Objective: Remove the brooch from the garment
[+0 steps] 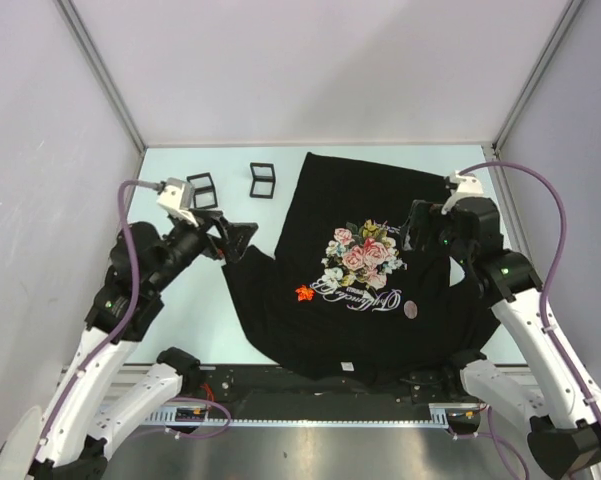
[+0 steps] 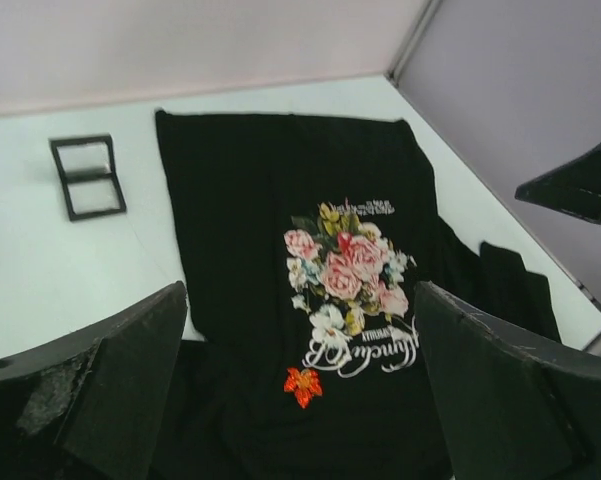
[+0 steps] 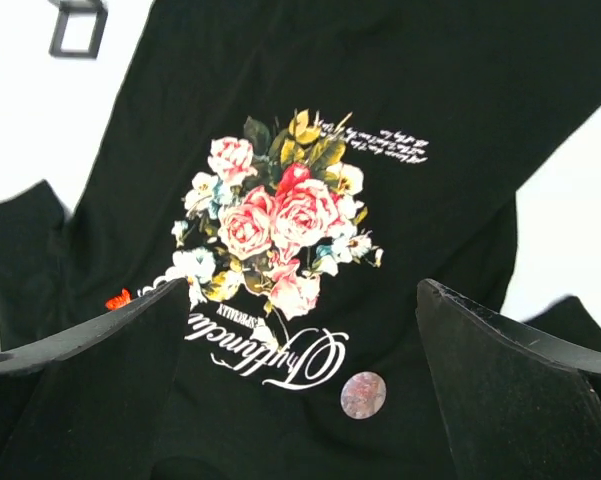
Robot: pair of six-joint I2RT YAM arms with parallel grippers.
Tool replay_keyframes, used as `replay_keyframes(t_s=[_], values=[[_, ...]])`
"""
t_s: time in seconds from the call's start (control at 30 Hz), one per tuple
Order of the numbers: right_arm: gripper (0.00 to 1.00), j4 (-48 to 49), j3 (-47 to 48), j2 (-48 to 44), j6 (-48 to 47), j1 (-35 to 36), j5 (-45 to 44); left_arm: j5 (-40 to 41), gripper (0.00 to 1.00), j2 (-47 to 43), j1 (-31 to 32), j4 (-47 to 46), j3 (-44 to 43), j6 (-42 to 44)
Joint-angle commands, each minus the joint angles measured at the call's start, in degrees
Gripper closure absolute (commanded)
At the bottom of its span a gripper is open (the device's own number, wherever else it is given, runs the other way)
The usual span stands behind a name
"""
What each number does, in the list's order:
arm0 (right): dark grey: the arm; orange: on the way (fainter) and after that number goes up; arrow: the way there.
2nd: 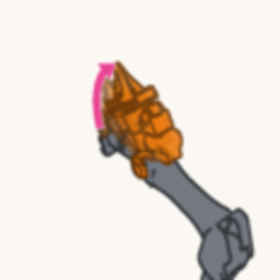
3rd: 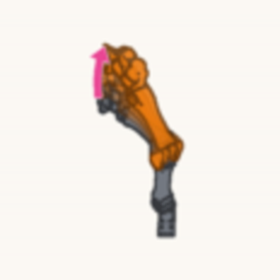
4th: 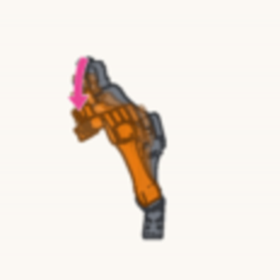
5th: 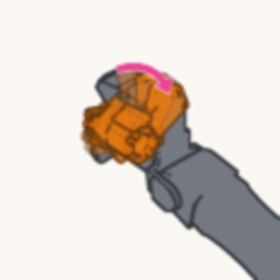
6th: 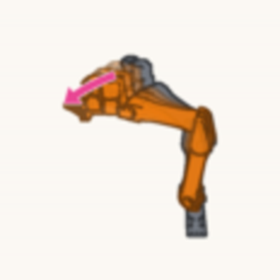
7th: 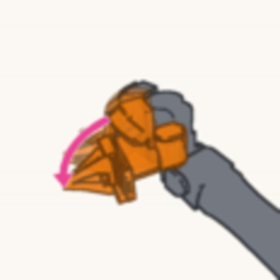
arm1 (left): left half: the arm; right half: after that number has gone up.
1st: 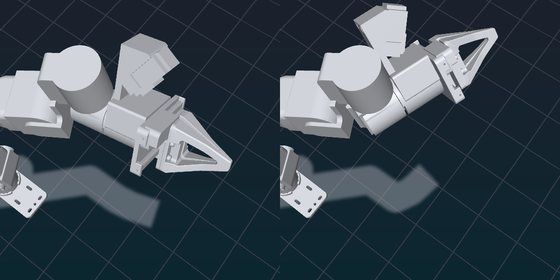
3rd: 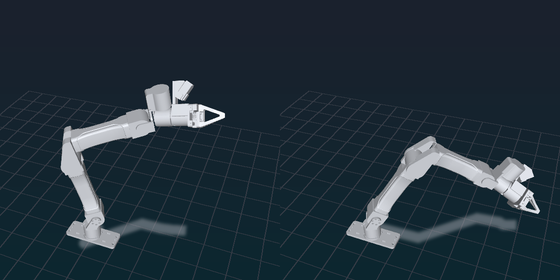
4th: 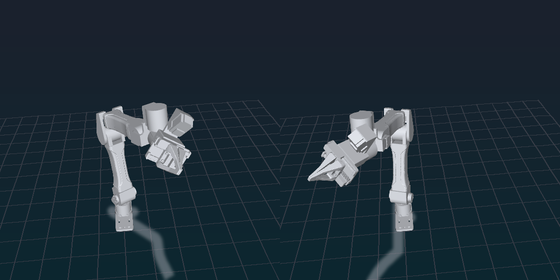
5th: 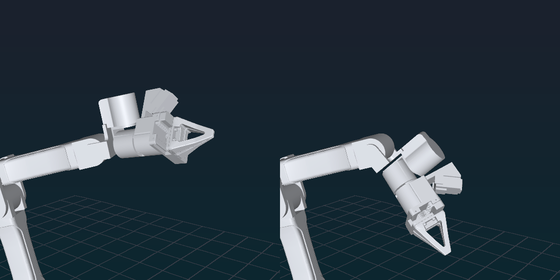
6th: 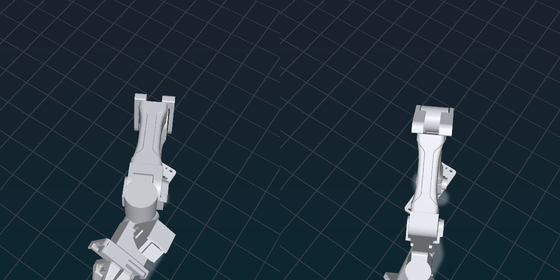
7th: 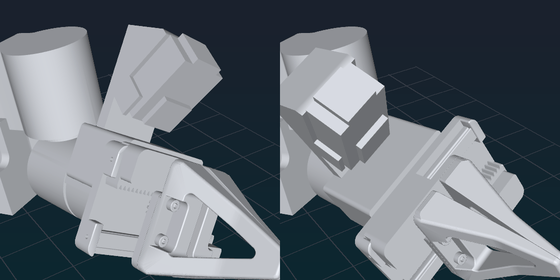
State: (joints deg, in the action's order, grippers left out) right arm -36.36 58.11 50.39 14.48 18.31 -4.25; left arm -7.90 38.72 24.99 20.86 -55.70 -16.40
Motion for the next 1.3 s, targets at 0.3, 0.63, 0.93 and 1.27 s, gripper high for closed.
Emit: replay_keyframes(t_s=[0.3, 0.63, 0.93, 1.27], values=[[0.00, 10.50, 0.43, 19.03, -0.59, 32.92, -16.23, -8.36, 0.09, 0.92, -0.30, -8.28, 22.02, -18.74], [0.43, 28.87, -2.12, 38.02, -3.31, 45.85, -16.33, -2.47, 0.33, 1.97, -0.21, -14.79, 37.41, -28.59], [0.56, 34.77, -2.21, 46.63, -3.77, 47.70, -14.91, -3.79, 0.44, 4.78, -0.21, -19.10, 39.97, -29.03], [0.54, 37.76, -2.30, 50.68, -2.44, 48.67, -16.40, -6.69, 0.47, 9.01, -0.12, -22.97, 38.92, -29.04]])
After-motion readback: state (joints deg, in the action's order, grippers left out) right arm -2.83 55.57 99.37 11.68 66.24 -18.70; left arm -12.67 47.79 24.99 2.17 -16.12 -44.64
